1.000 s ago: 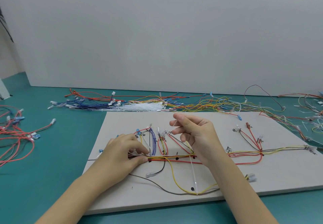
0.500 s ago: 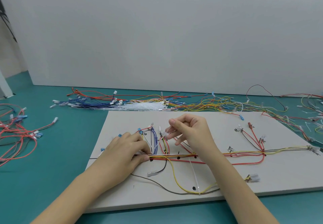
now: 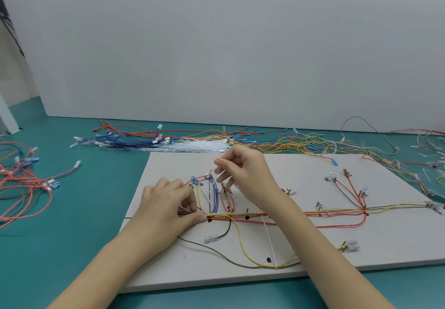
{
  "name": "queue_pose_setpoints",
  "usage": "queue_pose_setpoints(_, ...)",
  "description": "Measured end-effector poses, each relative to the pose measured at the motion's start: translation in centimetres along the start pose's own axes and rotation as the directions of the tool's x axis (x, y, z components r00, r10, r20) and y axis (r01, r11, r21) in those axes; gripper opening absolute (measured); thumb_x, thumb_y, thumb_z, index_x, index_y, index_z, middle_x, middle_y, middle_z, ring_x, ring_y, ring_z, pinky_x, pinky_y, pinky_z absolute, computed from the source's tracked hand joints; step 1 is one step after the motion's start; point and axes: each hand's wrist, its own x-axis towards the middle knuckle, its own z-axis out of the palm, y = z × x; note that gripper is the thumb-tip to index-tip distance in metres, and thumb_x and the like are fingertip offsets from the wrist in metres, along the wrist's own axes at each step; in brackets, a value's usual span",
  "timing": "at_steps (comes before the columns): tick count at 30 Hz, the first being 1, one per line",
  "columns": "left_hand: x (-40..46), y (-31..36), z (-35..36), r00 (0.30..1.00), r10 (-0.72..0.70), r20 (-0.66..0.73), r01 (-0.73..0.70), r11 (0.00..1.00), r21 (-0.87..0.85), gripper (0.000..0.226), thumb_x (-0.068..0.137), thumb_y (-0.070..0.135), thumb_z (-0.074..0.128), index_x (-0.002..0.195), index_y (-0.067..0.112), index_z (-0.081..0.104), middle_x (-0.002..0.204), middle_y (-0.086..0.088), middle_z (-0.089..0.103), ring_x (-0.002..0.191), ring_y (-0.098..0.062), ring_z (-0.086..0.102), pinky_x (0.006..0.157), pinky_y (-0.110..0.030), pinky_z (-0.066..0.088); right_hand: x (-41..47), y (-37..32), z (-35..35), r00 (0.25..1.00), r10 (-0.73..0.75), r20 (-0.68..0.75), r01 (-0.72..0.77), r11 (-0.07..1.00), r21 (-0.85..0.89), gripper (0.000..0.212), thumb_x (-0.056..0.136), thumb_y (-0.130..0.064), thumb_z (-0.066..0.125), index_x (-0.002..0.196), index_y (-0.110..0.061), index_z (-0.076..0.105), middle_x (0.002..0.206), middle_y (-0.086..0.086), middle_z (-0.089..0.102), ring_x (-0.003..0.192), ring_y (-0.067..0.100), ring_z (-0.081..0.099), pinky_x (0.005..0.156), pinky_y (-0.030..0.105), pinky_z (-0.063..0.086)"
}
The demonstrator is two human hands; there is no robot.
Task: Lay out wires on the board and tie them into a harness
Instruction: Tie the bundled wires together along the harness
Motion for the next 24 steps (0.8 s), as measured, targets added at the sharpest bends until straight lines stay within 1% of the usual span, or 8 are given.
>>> queue_pose_setpoints(2,0.0,0.0,0.0,1.000,-0.013,-0.001,0.013,1.000,-0.021,0.033,0.072,0.063,0.068,0.071,0.035,0.052,0.078,0.019,0.052,0.089,0.007,0.037,0.073,-0.031,0.023,0.0,0.3,0.4,1.000,-0.015,0.007,0.016,0.999,-0.052,0.016,0.093,-0.008,0.062,0.078,-0.013,0.059,0.068,0.003,0.068,0.060,0.019,0.069,0.048,0.027,0.053)
queue_pose_setpoints(5,-0.1,0.1,-0.1,1.000,-0.031,-0.001,0.031,0.999,-0.040,0.029,0.072,0.062,0.070,0.075,0.037,0.054,0.081,0.021,0.053,0.087,0.001,0.038,0.075,-0.031,0.027,-0.3,1.0,1.0,1.000,0.007,0.000,-0.007,0.999,-0.040,0.017,0.092,-0.008,0.063,0.077,-0.015,0.060,0.065,0.003,0.067,0.058,0.019,0.068,0.049,0.032,0.054)
queue_pose_setpoints(8,0.0,0.2,-0.1,0.999,-0.045,0.026,0.045,0.998,-0.031,0.024,0.074,0.061,0.069,0.082,0.041,0.058,0.088,0.022,0.051,0.092,-0.005,0.039,0.079,-0.031,0.030,-0.4,1.3,1.4,1.000,0.025,-0.003,-0.025,1.000,-0.012,0.011,0.090,-0.007,0.065,0.080,-0.010,0.064,0.065,0.004,0.067,0.057,0.020,0.068,0.047,0.028,0.053)
queue_pose_setpoints(13,0.0,0.2,-0.1,0.997,-0.032,0.066,0.037,0.997,-0.072,0.017,0.076,0.058,0.068,0.081,0.043,0.065,0.091,0.023,0.050,0.095,0.000,0.040,0.083,-0.030,0.031,-0.8,1.4,1.9,0.999,0.049,0.002,-0.049,0.994,0.100,0.001,0.086,-0.001,0.069,0.086,-0.002,0.068,0.067,0.008,0.067,0.056,0.018,0.068,0.047,0.023,0.053)
queue_pose_setpoints(15,0.0,0.1,-0.2,0.997,-0.023,0.068,0.028,0.996,-0.081,0.015,0.077,0.057,0.068,0.081,0.043,0.065,0.090,0.023,0.051,0.094,0.000,0.041,0.084,-0.030,0.032,-0.8,1.4,2.1,0.998,0.057,0.025,-0.060,0.986,0.155,0.004,0.087,0.000,0.067,0.090,-0.002,0.069,0.067,0.008,0.067,0.056,0.016,0.067,0.048,0.023,0.053)
queue_pose_setpoints(20,-0.1,0.1,-0.1,0.999,-0.010,0.036,0.012,0.998,-0.060,0.018,0.078,0.058,0.067,0.078,0.041,0.064,0.089,0.026,0.054,0.096,0.009,0.046,0.083,-0.026,0.021,-0.7,1.7,2.1,0.991,0.101,0.084,-0.119,0.964,0.238,0.015,0.086,0.004,0.066,0.099,-0.004,0.068,0.071,0.010,0.067,0.059,0.013,0.067,0.053,0.023,0.055)
queue_pose_setpoints(22,-0.2,0.2,-0.1,1.000,0.001,0.027,0.002,0.995,-0.098,0.018,0.078,0.053,0.070,0.081,0.038,0.062,0.088,0.024,0.056,0.092,0.007,0.050,0.086,-0.027,0.027,-0.7,1.9,2.1,0.987,0.132,0.096,-0.152,0.958,0.242,0.020,0.083,0.007,0.069,0.099,-0.005,0.068,0.072,0.008,0.068,0.061,0.013,0.066,0.056,0.024,0.057)
queue_pose_setpoints(24,-0.2,0.3,-0.2,1.000,0.002,0.005,-0.001,0.990,-0.139,0.022,0.075,0.048,0.076,0.084,0.037,0.060,0.087,0.021,0.058,0.087,0.004,0.054,0.088,-0.031,0.037,-0.7,2.0,2.2,0.984,0.145,0.104,-0.166,0.960,0.226,0.020,0.081,0.008,0.070,0.095,-0.006,0.069,0.076,0.007,0.070,0.062,0.013,0.067,0.059,0.024,0.057)
